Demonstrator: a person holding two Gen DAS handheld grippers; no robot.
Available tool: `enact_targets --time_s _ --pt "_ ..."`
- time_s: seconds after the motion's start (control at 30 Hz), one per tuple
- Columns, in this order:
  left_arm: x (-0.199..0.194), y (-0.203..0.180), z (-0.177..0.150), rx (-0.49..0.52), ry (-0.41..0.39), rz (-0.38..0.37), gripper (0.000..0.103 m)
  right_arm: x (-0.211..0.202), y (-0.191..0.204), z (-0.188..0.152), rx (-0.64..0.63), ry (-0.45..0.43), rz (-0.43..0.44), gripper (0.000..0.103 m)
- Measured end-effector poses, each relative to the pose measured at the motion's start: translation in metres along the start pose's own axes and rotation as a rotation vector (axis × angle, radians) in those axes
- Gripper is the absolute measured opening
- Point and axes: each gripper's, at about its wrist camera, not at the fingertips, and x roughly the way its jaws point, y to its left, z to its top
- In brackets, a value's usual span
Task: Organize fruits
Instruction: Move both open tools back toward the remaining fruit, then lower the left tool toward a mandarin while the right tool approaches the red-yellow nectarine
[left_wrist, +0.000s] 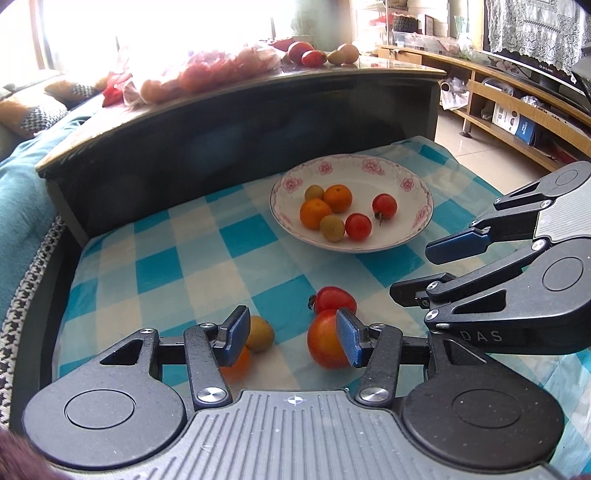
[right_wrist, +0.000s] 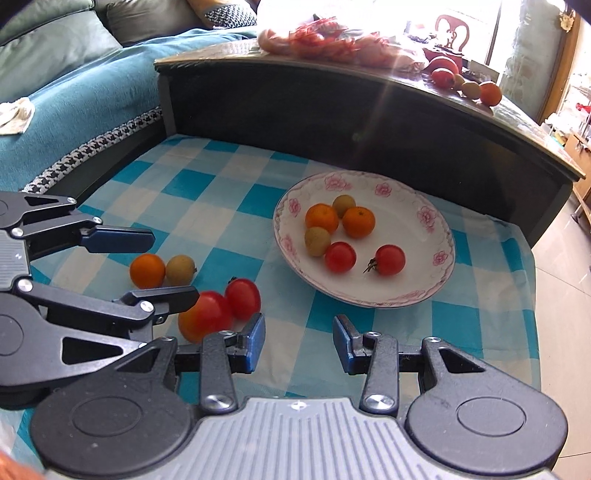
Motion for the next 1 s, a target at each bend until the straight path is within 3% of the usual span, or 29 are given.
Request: enact_targets --time_s 1.0 --pt "0.005 0.003 -0.005 -0.009 0.01 0.0 0.062 0.02 -0.003 -0.002 0.042 0.064 0.026 0.043"
